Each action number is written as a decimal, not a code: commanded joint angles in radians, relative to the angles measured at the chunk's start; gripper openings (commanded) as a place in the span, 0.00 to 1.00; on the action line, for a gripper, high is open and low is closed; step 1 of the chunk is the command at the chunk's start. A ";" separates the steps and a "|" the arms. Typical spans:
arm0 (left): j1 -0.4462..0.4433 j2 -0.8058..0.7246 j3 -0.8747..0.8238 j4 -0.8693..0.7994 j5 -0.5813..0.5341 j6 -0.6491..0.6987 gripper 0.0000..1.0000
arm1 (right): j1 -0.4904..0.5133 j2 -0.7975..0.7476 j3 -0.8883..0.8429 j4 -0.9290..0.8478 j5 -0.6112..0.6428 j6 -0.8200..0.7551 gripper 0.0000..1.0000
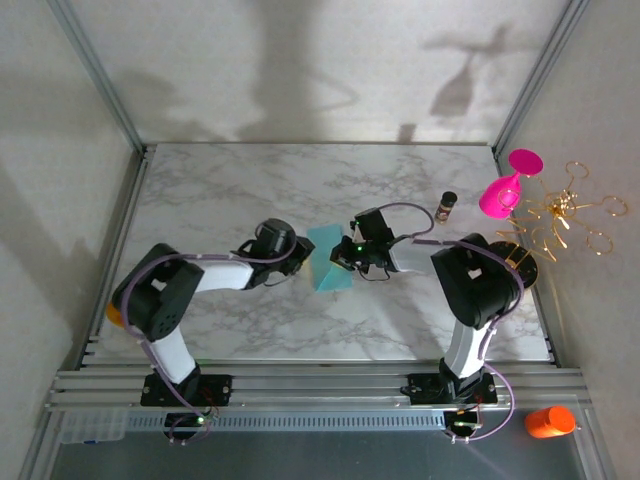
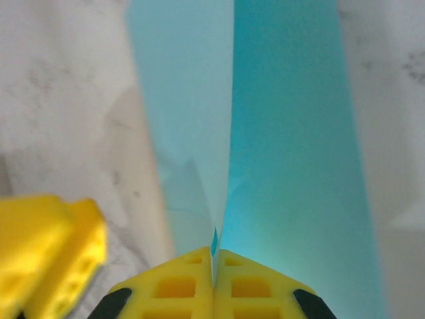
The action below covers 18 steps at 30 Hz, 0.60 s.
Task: Fold a paper plane with a square sheet of paper (pick it up from the middle)
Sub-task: Pick up the paper from the center of the table, then turn over the paper at the center of the table.
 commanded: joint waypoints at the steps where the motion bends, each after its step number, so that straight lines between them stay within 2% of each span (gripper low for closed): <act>1: 0.056 -0.137 -0.018 0.000 0.014 0.127 0.41 | -0.034 -0.096 -0.020 0.107 -0.013 -0.039 0.00; 5: 0.080 -0.220 -0.036 0.011 0.084 0.203 0.71 | -0.071 -0.148 -0.018 0.185 -0.120 -0.038 0.00; 7: 0.080 -0.237 -0.059 0.058 0.132 0.209 0.81 | -0.087 -0.157 -0.009 0.225 -0.189 -0.012 0.00; 11: 0.070 -0.237 -0.127 0.246 0.247 0.150 0.93 | -0.099 -0.162 -0.003 0.321 -0.294 0.049 0.00; 12: 0.064 -0.236 -0.139 0.285 0.260 0.134 0.99 | -0.100 -0.159 -0.003 0.346 -0.317 0.064 0.00; 18: 0.030 -0.214 -0.147 0.363 0.307 0.120 0.99 | -0.110 -0.143 -0.003 0.433 -0.395 0.164 0.00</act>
